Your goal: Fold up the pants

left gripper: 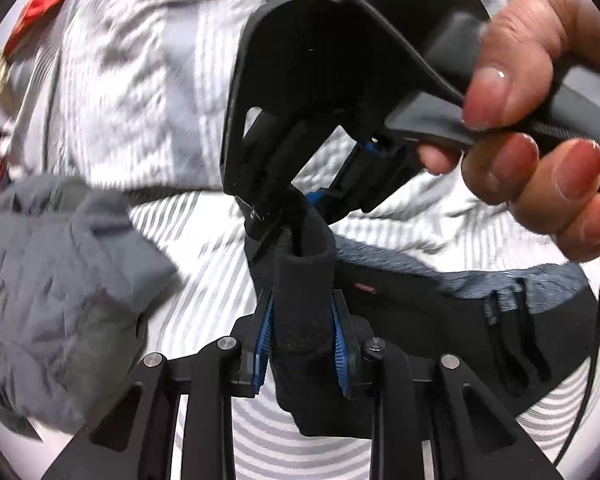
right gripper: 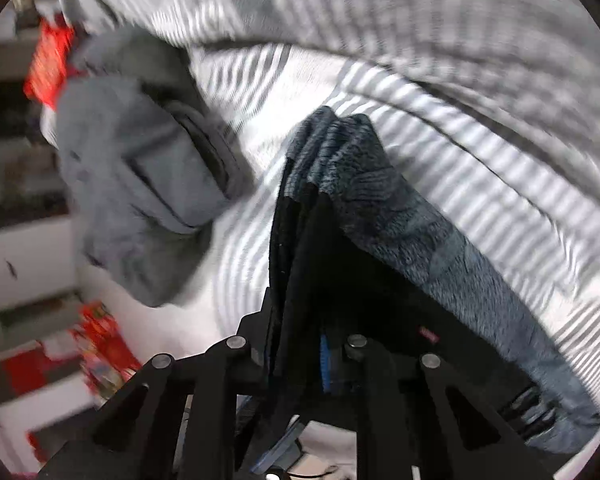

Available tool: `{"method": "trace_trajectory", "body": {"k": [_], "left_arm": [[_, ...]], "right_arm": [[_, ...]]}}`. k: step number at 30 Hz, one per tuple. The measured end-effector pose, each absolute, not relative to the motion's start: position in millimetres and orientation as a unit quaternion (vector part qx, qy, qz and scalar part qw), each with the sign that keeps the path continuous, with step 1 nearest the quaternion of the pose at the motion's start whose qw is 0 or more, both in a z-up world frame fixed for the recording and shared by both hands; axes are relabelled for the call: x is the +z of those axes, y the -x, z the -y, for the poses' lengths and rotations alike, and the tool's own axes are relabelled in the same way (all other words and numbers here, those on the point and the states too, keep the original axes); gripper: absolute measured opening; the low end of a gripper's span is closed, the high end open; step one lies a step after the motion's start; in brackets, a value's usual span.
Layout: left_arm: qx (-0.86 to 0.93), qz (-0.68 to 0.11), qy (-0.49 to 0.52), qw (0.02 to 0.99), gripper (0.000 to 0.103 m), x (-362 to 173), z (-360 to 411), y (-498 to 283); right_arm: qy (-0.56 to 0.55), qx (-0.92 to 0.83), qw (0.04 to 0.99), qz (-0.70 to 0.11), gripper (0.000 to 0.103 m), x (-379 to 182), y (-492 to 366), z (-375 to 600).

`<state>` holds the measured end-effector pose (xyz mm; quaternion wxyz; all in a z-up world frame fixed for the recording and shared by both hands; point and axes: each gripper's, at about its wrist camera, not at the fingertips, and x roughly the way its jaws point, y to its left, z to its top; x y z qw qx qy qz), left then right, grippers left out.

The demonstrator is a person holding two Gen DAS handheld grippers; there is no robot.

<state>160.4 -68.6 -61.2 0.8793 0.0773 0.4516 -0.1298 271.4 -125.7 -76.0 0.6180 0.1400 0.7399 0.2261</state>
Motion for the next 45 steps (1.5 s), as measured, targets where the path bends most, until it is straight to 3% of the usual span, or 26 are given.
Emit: {"method": "trace_trajectory", "body": {"k": [10, 17, 28, 39, 40, 43, 45], "left_arm": [[-0.198, -0.401, -0.135, 0.884, 0.028, 5.3, 151.4, -119.9], [-0.265, -0.400, -0.164, 0.862, 0.028, 33.3, 239.0, -81.1], [-0.359, -0.412, -0.243, 0.802, 0.028, 5.0, 377.4, -13.0], [-0.350, -0.453, -0.306, 0.761, 0.028, -68.2, 429.0, 14.5], [-0.348, -0.455, -0.312, 0.758, 0.032, -71.3, 432.4, 17.6], [-0.357, -0.466, -0.307, 0.749, 0.057, -75.0, 432.3, 10.6], [-0.360, -0.467, -0.305, 0.748, 0.057, -72.5, 432.2, 12.5]], "right_arm": [[-0.311, 0.259, 0.662, -0.631, 0.018, -3.2, -212.2, 270.1], [-0.388, 0.247, 0.677, -0.575, 0.018, 17.1, -145.8, 382.3], [-0.503, 0.186, 0.670, -0.513, 0.018, -31.3, -34.9, 544.7], [-0.542, 0.157, 0.636, -0.526, 0.018, -127.6, -7.6, 585.0], [-0.541, 0.157, 0.635, -0.529, 0.018, -131.1, -6.7, 586.8], [-0.528, 0.153, 0.636, -0.541, 0.022, -130.8, -6.3, 588.5], [-0.523, 0.150, 0.638, -0.546, 0.023, -129.3, -6.2, 588.1]]}}
